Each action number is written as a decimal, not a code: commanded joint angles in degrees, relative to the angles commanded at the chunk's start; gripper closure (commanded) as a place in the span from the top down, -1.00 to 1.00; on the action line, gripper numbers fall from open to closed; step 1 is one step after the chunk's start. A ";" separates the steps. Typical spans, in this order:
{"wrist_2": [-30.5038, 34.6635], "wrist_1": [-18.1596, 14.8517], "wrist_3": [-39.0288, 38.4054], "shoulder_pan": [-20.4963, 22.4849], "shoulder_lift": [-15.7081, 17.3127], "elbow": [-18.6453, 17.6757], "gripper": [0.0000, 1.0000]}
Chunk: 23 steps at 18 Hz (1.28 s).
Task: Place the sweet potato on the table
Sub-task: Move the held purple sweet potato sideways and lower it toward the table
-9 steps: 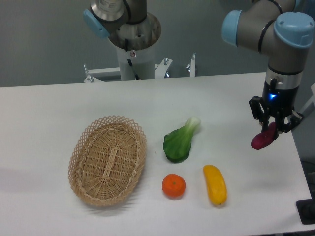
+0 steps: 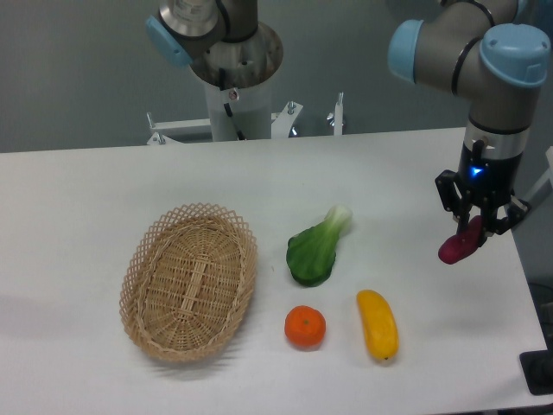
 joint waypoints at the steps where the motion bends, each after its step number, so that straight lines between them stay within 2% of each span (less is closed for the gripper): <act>1: 0.00 1.13 0.09 0.00 0.09 -0.70 -0.71; 5: 0.52 6.85 0.09 0.00 0.53 -5.17 -0.70; 9: 3.86 11.33 0.17 -0.17 0.35 -9.58 -0.71; 11: 4.74 11.52 1.48 -0.18 0.18 -10.81 -0.71; 15: 7.02 12.13 14.91 0.09 -0.26 -14.76 -0.71; 20: 8.87 12.83 21.35 0.62 -2.72 -16.52 -0.70; 23: 9.14 12.75 25.82 2.28 -2.72 -17.49 -0.69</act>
